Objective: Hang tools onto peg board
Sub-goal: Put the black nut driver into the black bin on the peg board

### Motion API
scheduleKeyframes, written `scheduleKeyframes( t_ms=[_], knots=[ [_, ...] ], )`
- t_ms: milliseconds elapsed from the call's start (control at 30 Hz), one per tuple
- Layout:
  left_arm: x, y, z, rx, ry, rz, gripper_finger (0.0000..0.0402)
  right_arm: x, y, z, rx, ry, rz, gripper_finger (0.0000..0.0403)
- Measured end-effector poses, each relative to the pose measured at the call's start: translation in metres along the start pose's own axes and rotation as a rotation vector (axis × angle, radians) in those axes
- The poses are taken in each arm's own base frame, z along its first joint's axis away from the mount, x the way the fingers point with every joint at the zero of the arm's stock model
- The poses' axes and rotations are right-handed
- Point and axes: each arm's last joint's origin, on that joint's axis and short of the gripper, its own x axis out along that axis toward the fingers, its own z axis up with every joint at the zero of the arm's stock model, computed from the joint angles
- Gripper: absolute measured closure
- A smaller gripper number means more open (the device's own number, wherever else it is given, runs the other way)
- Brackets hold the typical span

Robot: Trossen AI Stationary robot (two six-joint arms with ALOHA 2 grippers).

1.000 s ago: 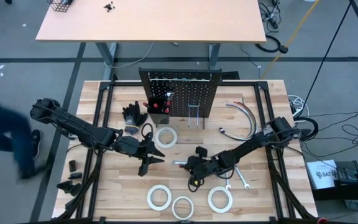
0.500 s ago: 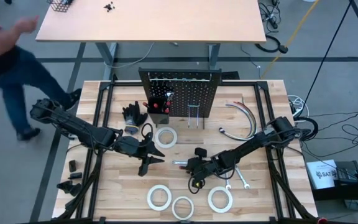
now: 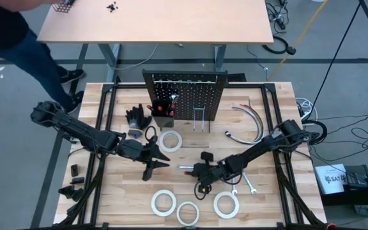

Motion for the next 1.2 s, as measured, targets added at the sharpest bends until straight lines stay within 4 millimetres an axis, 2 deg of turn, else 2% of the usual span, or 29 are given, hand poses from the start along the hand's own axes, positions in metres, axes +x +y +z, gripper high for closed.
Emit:
scheduleKeyframes(
  t_ms=[167,300,433,633,800,1200],
  knots=[
    [-0.001,-0.005,0.007,-0.006,-0.077,-0.031,0.0298,-0.007,0.001,0.009,0.055,-0.080,-0.015,0.0367],
    [-0.004,-0.012,0.023,-0.019,-0.242,-0.115,0.0298,-0.021,-0.003,0.019,0.064,-0.133,-0.053,0.0367],
    [-0.009,-0.017,0.035,0.016,-0.366,-0.201,0.0298,-0.047,-0.002,0.043,0.106,-0.248,-0.009,0.0367],
    [-0.009,-0.016,0.035,0.026,-0.366,-0.197,0.0298,-0.096,0.002,0.070,0.159,-0.427,0.056,0.0367],
    [-0.010,-0.017,0.037,0.025,-0.380,-0.202,0.0298,-0.125,0.009,0.085,0.136,-0.615,0.076,0.0367],
    [-0.013,-0.019,0.046,0.014,-0.490,-0.229,0.0298,-0.152,0.023,0.104,0.094,-0.909,0.182,0.0367]
  ],
)
